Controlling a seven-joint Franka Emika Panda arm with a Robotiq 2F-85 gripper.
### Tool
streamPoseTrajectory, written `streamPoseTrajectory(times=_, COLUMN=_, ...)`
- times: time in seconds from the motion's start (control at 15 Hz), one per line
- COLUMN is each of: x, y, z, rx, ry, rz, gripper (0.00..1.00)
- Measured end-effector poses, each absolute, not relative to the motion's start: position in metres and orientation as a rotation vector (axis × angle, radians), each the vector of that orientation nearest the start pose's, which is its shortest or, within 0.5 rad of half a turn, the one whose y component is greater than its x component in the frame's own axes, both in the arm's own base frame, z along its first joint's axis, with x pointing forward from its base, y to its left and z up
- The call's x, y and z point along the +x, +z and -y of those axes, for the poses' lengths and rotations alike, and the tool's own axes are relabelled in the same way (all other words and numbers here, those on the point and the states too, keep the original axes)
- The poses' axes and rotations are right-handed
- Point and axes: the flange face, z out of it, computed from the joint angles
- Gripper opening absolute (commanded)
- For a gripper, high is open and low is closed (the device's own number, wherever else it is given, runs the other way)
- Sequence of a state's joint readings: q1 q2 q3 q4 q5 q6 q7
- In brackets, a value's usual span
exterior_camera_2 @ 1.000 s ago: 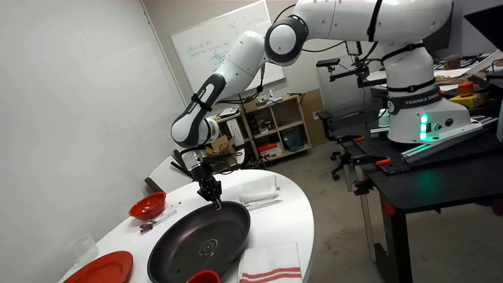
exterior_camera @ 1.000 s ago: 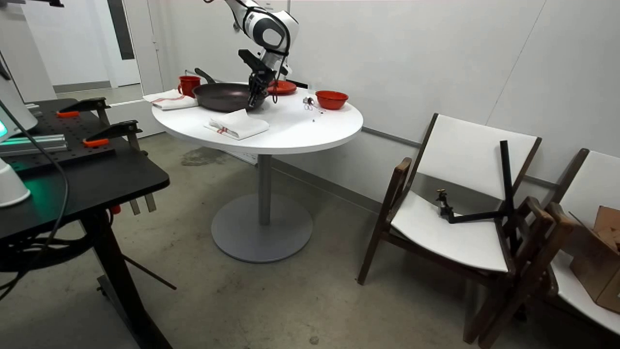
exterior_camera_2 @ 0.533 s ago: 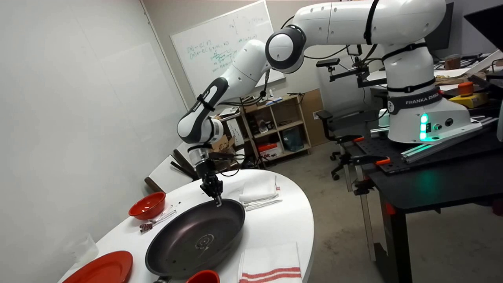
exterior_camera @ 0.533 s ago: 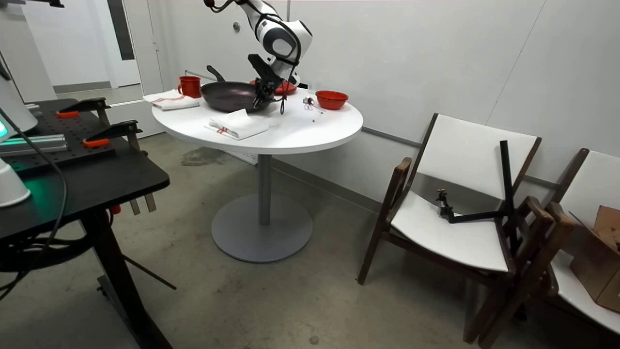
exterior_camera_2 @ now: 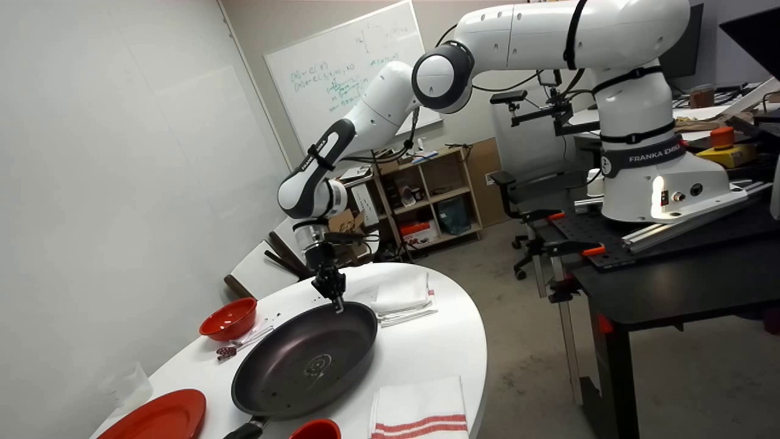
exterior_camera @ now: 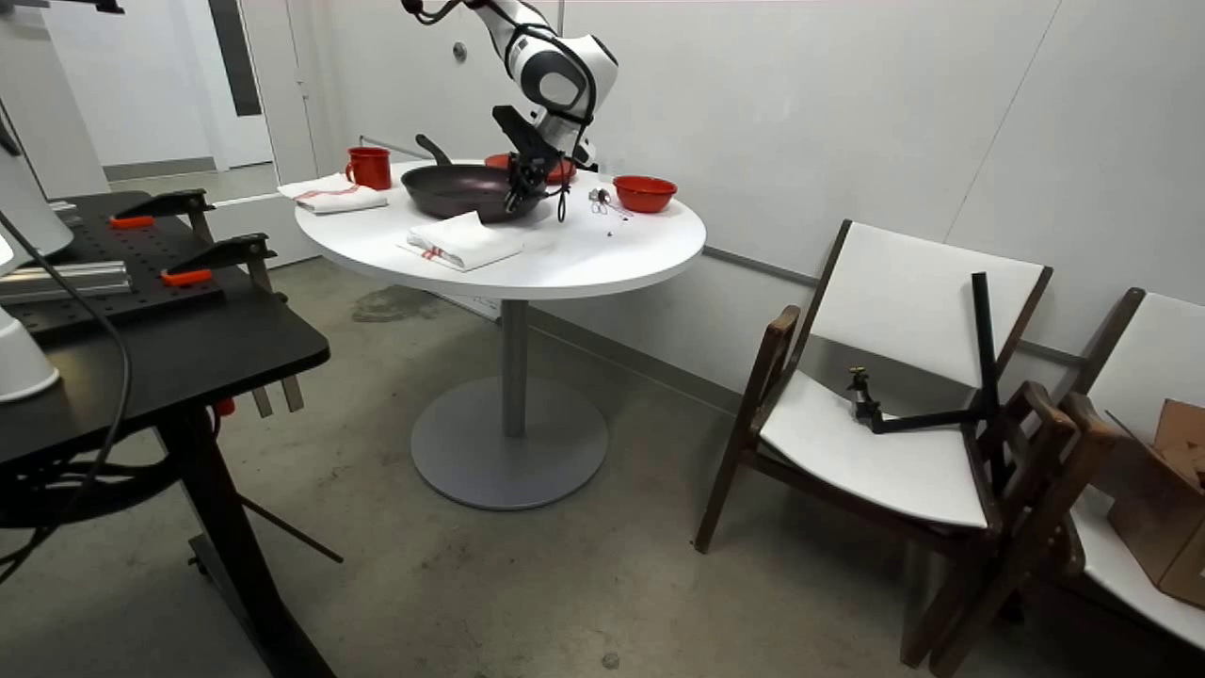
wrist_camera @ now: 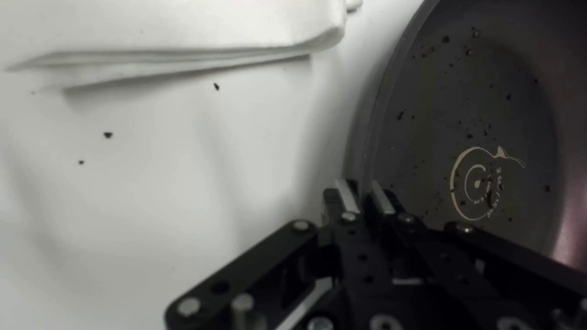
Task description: Move the frying pan slightly to the right
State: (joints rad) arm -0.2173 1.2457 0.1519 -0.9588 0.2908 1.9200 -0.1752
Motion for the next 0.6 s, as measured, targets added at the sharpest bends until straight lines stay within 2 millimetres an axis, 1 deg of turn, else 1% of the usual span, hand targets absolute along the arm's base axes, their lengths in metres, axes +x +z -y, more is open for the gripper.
streamPoseTrajectory(times=0.33, x=0.740, y=0.087, z=0.083, rx=-2.722, ry=0.291, rz=-0.158, gripper=0.04)
streamPoseTrajectory(times=0.6, x=0.733, y=0.093, z=0.091, rx=-2.743, ry=0.310, rz=-0.169, gripper=0.04)
